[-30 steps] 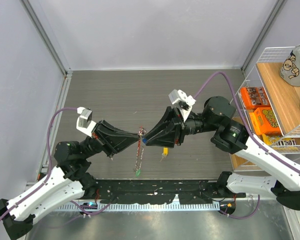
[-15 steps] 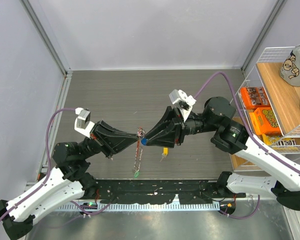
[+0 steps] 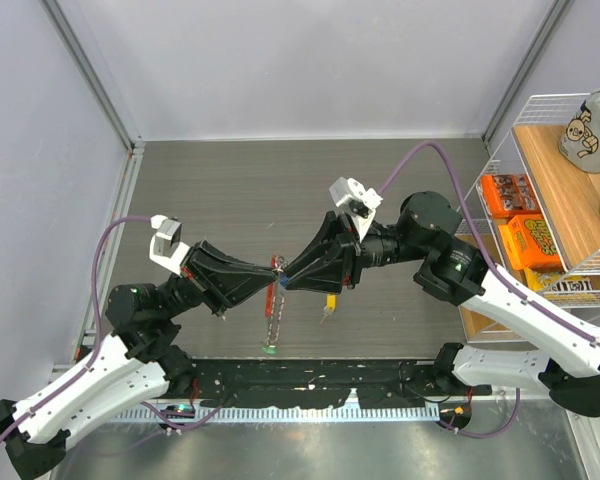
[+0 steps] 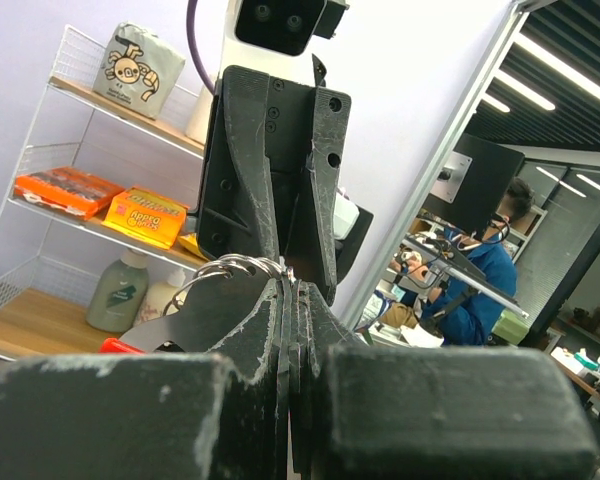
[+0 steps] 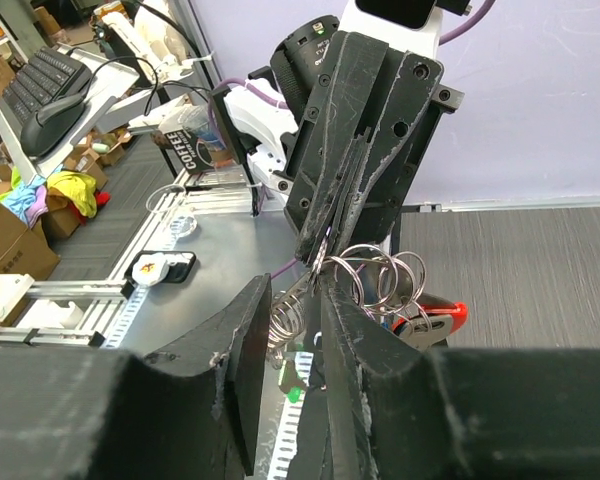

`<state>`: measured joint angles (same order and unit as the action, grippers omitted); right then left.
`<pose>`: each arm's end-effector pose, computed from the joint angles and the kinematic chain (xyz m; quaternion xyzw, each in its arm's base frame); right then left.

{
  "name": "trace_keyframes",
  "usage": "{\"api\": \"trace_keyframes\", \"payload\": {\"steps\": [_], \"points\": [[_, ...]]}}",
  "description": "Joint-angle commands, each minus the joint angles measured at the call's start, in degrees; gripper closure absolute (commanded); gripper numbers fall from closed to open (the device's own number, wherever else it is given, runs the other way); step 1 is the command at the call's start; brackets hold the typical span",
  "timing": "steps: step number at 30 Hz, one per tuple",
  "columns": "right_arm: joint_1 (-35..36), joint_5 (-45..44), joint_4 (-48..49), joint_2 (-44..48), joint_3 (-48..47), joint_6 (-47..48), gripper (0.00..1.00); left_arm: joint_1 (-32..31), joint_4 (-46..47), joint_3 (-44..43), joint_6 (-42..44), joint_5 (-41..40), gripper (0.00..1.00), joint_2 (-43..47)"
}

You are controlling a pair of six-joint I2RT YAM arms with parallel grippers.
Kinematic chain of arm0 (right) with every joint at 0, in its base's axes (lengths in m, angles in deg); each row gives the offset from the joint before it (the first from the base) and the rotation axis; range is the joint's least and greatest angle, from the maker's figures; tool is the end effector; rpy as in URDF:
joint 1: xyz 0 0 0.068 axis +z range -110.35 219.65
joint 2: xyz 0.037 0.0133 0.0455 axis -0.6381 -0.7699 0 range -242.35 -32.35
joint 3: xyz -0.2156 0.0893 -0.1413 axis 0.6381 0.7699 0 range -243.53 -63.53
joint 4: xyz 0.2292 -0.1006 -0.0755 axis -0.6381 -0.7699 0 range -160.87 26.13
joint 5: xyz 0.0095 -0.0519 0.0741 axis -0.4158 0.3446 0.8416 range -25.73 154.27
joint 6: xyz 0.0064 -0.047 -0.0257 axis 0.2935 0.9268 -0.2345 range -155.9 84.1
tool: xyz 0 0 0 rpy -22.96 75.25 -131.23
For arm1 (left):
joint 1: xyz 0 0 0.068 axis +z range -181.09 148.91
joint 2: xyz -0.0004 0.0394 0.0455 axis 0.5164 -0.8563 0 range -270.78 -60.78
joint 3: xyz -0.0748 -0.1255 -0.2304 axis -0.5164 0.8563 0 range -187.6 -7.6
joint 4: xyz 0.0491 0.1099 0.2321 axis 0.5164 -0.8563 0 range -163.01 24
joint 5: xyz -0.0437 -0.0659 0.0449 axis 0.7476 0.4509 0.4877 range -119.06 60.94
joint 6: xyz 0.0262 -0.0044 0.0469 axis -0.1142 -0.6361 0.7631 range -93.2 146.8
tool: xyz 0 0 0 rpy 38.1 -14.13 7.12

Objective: Put the keys on the keyring

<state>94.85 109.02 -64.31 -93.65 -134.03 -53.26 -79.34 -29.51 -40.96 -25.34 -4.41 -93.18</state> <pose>0.1070 0.1979 0.4586 -0.4685 0.4759 0.6151 0.4191 0.0725 -0.1035 0.3838 0.1767 0.4387 -0.7334 0.4883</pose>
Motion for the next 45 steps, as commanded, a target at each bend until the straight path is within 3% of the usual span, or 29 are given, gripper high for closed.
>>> {"api": "trace_keyframes", "payload": {"steps": [1,8,16,23,24,30,34,41,45], "points": [[0.3,0.4,2.3,-0.1,-1.7,-0.4,0.68,-0.1,3.6,-0.3,0.3,-1.3,1.0,0.2],[0.7,0.0,2.1,-0.5,-2.1,-0.2,0.73,-0.1,3.4,-0.1,0.5,-1.8,1.0,0.2],[1.2,-1.9,0.8,-0.8,-3.1,1.7,0.94,0.0,3.5,0.0,0.4,-2.0,1.0,0.4],[2.2,-4.4,-8.5,-0.8,-5.8,6.8,0.95,-0.1,0.0,-0.1,1.2,-1.8,1.0,1.2],[2.2,-4.5,-10.3,-0.6,-6.1,7.9,0.95,-0.1,-2.2,-0.6,1.9,-1.4,0.99,1.5],[2.1,-4.6,-21.2,-0.3,-10.1,13.5,0.94,-0.1,-17.8,-5.6,9.3,1.4,0.61,4.7],[2.2,-3.9,-27.5,-1.5,-12.6,16.1,0.94,-0.1,-28.3,-10.5,14.5,3.9,0.47,5.9],[2.2,-2.1,-40.4,-6.8,-20.7,20.4,0.95,-0.1,-40.6,-17.2,23.6,7.3,0.4,5.0],[2.2,-1.6,-47.4,-9.9,-25.7,22.4,0.94,-0.1,-41.8,-18.3,27.1,9.7,0.4,4.1]]}}
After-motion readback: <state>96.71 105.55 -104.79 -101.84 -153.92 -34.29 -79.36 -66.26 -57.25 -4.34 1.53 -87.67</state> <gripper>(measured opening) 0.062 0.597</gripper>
